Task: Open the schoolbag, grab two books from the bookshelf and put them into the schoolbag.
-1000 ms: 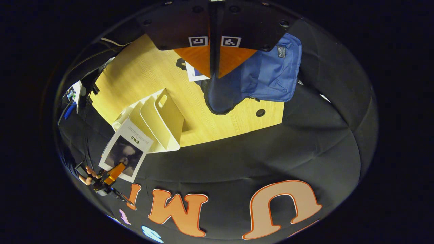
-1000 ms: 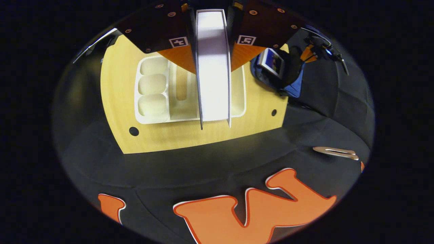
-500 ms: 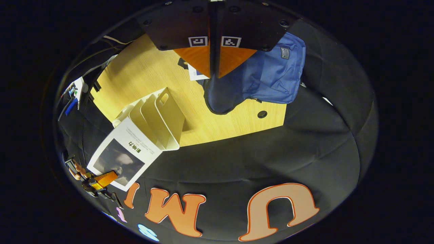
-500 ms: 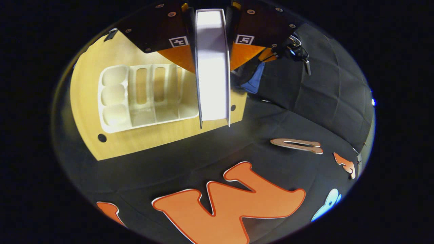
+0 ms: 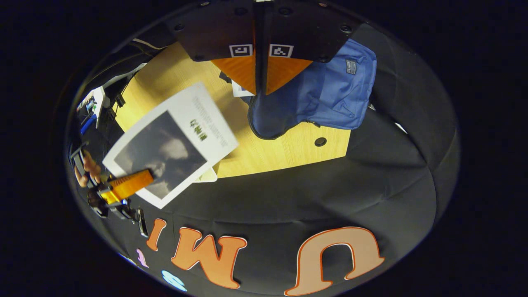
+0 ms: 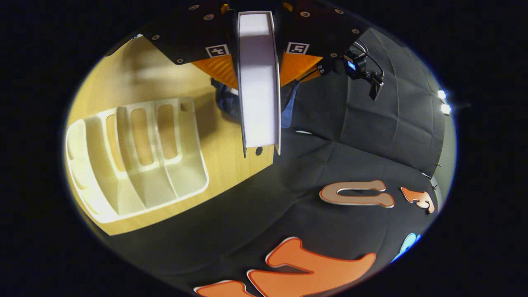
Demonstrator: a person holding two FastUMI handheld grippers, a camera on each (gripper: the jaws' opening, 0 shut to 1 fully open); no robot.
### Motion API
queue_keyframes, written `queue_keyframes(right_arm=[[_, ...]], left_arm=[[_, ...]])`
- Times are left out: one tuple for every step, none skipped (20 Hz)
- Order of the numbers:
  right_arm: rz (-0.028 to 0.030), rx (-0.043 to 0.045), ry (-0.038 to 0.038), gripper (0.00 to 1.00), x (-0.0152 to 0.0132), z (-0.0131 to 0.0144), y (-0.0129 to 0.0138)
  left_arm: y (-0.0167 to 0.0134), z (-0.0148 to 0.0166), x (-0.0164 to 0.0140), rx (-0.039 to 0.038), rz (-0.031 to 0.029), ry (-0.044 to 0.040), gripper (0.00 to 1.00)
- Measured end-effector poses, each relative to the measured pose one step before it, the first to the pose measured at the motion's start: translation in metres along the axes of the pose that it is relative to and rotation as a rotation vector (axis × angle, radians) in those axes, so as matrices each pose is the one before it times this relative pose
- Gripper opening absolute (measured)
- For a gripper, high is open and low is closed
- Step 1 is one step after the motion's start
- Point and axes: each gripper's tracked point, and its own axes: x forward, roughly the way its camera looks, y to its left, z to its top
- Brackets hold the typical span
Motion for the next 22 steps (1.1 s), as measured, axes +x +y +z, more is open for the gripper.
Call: queue_keyframes(right_arm=[[0.00988,0.01102,-0.00657,0.35,0.00954,-0.00979,-0.00204],[-0.00561,0.02096,-0.01063,0.35,0.00989,-0.00653,-0.00432],[-0.01108,0.00852,-0.00728,0.35,0.00782,-0.00711,-0.00531],[-0.00689,0.00954,-0.01615,0.36,0.00728,-0.00479,-0.00158],[0.00291,-0.00609,-0.0105,0.35,0.00568,-0.00611,0.00015],[0.00762,0.00546,-0.01161,0.35,0.00519,-0.00564,0.00209],[0.01537,-0.00241,-0.01057,0.35,0.00679,-0.0074,0.00425],[0.0,0.00992,-0.01315,0.35,0.00618,-0.00723,-0.00007],[0.0042,-0.00113,0.01175,0.35,0.01053,-0.00954,-0.0012],[0.00773,0.02363,0.00513,0.35,0.00611,-0.00889,-0.00142],[0.03449,0.02256,0.02245,0.36,0.00914,-0.00818,0.00274],[0.03748,0.03507,-0.00546,0.35,0.0086,-0.00297,0.00284],[0.01623,0.00632,-0.00043,0.35,0.01021,-0.00247,-0.00213],[0.0027,0.01225,-0.00821,0.35,0.00924,-0.00309,-0.00731],[0.00863,0.02253,0.00931,0.35,0.00727,-0.00422,-0.00743],[0.00737,0.03345,-0.00779,0.35,0.00548,-0.0012,-0.0042],[0.00487,0.00473,0.0012,0.35,0.00722,-0.00324,-0.00278],[0.00091,-0.00228,-0.0127,0.35,0.00621,-0.00204,-0.00266],[0.00281,-0.00771,-0.00134,0.35,0.00729,-0.0053,0.00166],[-0.00097,-0.00326,-0.01723,0.35,0.00603,-0.00238,-0.00009],[0.00226,-0.00105,-0.0066,0.35,0.0084,-0.00293,-0.00025],[0.00492,0.01048,-0.01567,0.35,0.00604,-0.00169,0.00167]], left_arm=[[0.00046,-0.00052,-0.00099,-0.00409,-0.00075,0.00186,0.01],[0.00026,0.00092,-0.00017,0.0014,0.00382,0.00077,0.01],[0.0002,-0.00029,0.00142,-0.00049,0.00121,0.00294,0.01],[0.00071,0.00095,0.00102,0.00393,0.00383,0.00343,0.01],[0.00014,0.00138,0.00065,0.00007,0.00286,0.00409,0.0],[-0.00026,0.00114,0.00011,0.00278,0.00228,-0.00012,0.01],[0.00005,0.00011,-0.0003,-0.00104,0.00189,0.00494,0.01],[0.00059,0.00144,0.00032,0.00192,0.00435,0.0029,0.0],[0.00057,0.00146,0.0001,0.00264,0.00582,0.00217,0.01],[0.00044,0.00251,-0.00062,0.00408,0.00351,-0.00026,0.01],[0.00123,0.00096,-0.00094,0.00276,0.00472,-0.00017,0.01],[-0.00039,-0.00011,-0.00073,-0.00204,-0.00073,0.00248,0.01],[0.00056,0.00263,-0.00039,-0.00037,0.00122,-0.00247,0.0],[0.00139,0.00141,0.00091,-0.00004,0.00249,0.00266,0.01],[0.00111,0.00004,0.00016,-0.00368,0.00114,0.004,0.0],[0.00043,0.00076,0.00089,-0.00001,-0.00257,0.00475,0.0],[0.00027,0.00083,0.00067,0.00277,-0.00163,0.00509,0.0],[0.00021,0.00081,-0.00113,0.00639,-0.00144,0.00756,0.0],[0.00174,-0.00105,0.00061,0.00736,0.00176,0.00637,0.01],[0.00082,0.00196,-0.00147,0.00934,0.00267,0.00438,0.01],[0.00052,0.00285,0.0008,0.00769,-0.00162,0.00155,0.0],[-0.00071,0.0019,-0.00007,0.00531,-0.00385,0.00505,0.0]])
